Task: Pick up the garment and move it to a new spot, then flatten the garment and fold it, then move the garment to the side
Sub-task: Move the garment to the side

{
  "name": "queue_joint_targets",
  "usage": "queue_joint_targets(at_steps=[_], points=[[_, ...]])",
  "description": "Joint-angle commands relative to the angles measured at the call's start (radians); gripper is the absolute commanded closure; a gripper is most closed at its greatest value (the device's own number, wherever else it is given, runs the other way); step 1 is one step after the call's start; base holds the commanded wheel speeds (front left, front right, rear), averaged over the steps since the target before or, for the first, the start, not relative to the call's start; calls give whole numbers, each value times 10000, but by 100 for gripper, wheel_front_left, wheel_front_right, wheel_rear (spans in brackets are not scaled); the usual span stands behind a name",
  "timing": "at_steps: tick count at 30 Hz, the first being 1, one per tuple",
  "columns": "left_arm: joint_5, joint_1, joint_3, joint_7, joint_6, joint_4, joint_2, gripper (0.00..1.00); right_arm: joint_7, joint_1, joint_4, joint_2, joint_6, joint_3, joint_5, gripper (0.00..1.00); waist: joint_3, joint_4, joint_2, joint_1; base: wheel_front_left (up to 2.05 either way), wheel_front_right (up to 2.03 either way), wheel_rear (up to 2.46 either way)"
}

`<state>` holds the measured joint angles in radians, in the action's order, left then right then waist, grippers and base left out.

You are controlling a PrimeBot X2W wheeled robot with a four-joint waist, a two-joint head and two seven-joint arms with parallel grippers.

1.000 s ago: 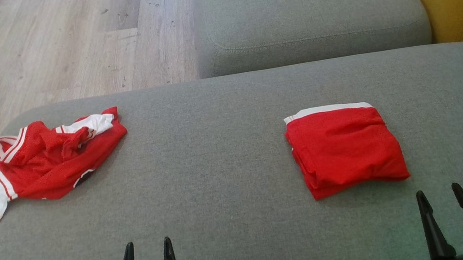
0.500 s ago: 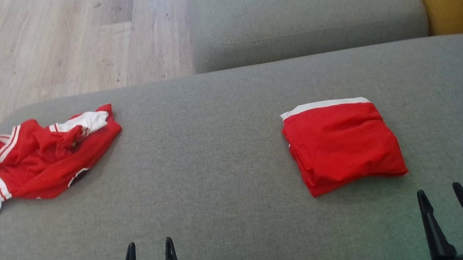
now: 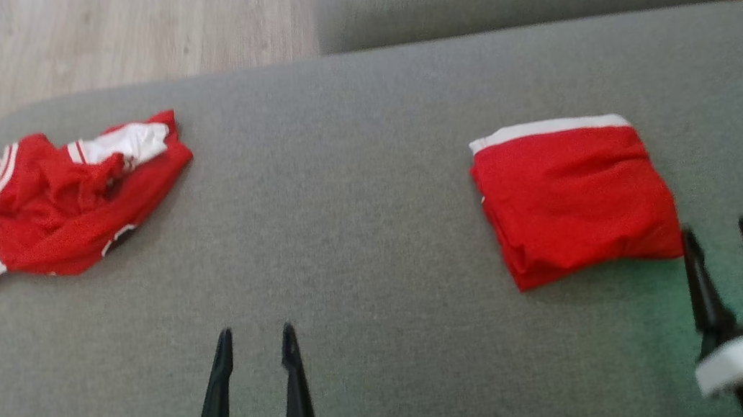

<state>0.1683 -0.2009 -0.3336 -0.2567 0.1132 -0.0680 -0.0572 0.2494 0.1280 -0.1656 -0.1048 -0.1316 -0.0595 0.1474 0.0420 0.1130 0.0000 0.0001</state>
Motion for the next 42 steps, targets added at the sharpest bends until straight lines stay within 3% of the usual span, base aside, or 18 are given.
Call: queue_joint_targets(at_steps=[1, 10, 16, 17, 18, 19, 25, 30, 37, 42], points=[[-121, 701, 125, -51, -70, -400, 70, 0, -223, -1060, -34, -406, 9, 96, 38, 0, 477, 138, 0, -1, 0, 0, 0], [-295, 1474, -257, -51, -137, -320, 70, 0, -2836, -3775, -1911, -1416, 9, 43, 985, 0, 1571, 509, 0, -1, 0, 0, 0], [-193, 1759, -432, -51, -46, -222, 70, 0, -4023, -4289, -3073, -1941, 9, 453, 1706, 0, 1854, 708, 0, -1, 0, 0, 0], [-159, 1792, -440, -51, -1, -216, 70, 0, -4296, -4304, -3155, -1969, 9, 791, 2231, 50, 1906, 685, 0, -1, 0, 0, 0], [-141, 1803, -440, -51, 22, -212, 70, 0, -4332, -4316, -3126, -2021, 9, 944, 2433, 91, 1936, 651, 0, -1, 0, 0, 0], [-126, 1823, -442, -51, 42, -205, 70, 0, -4247, -4336, -3068, -2099, 9, 1057, 2552, 100, 1965, 607, 0, -1, 0, 0, 0], [-198, 1980, -427, -51, 36, -177, 70, 0, -3841, -4469, -2998, -2533, 9, 1383, 2888, 100, 2100, 179, 0, -1, 0, 0, 0], [-428, 2233, -281, -51, 15, -424, 70, 0, -3838, -4897, -2969, -3595, 9, 1362, 2712, 100, 2616, -730, 0, -1, 0, 0, 0], [-790, 2782, -181, -51, -263, -488, 70, 0, -4072, -5442, -2975, -4954, 9, 640, 2369, 100, 3614, -1641, 0, -1, 0, 0, 0], [-862, 3245, -75, -51, -394, -436, 70, 0, -3938, -5931, -3225, -5494, 9, -39, 1827, 100, 4096, -1944, 0, -1, 0, 0, 0]])
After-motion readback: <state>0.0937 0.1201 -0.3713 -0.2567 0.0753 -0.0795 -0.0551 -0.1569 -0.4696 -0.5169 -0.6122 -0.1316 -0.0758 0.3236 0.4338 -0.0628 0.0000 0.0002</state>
